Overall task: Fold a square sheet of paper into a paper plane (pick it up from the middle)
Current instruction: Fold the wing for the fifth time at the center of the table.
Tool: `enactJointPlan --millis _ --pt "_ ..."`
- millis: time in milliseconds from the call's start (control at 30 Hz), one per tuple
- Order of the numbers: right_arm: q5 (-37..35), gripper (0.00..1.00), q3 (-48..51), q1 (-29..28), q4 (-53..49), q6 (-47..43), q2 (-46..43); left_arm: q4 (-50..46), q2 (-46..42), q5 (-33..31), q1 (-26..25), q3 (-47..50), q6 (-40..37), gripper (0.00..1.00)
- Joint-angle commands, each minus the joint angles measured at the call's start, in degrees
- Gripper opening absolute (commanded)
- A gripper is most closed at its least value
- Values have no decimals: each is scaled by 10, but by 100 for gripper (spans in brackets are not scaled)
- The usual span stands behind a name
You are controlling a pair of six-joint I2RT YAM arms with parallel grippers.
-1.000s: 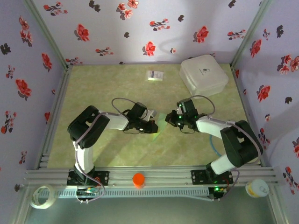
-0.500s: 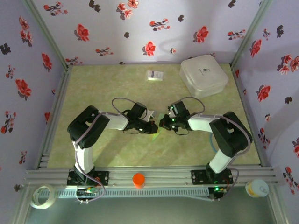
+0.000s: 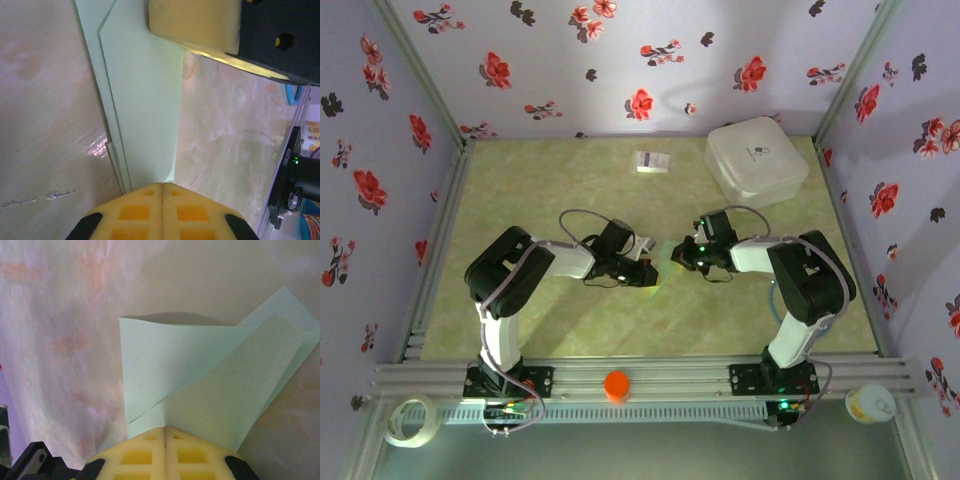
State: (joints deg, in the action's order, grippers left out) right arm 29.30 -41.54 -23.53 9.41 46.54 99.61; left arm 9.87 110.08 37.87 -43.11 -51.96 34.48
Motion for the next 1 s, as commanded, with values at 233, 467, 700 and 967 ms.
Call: enactJointPlan --millis 233,467,700,967 --pt "4 6 -14 27 -1 9 19 -135 25 -26 -5 46 -2 0" --pt "12 4 14 24 20 26 19 -166 -46 -41 -4 9 1 0" --pt "11 4 25 15 32 34 23 -185 -90 -54 -3 -62 11 0" --pt "13 4 28 11 41 36 28 -183 -24 -19 -6 -131 21 0"
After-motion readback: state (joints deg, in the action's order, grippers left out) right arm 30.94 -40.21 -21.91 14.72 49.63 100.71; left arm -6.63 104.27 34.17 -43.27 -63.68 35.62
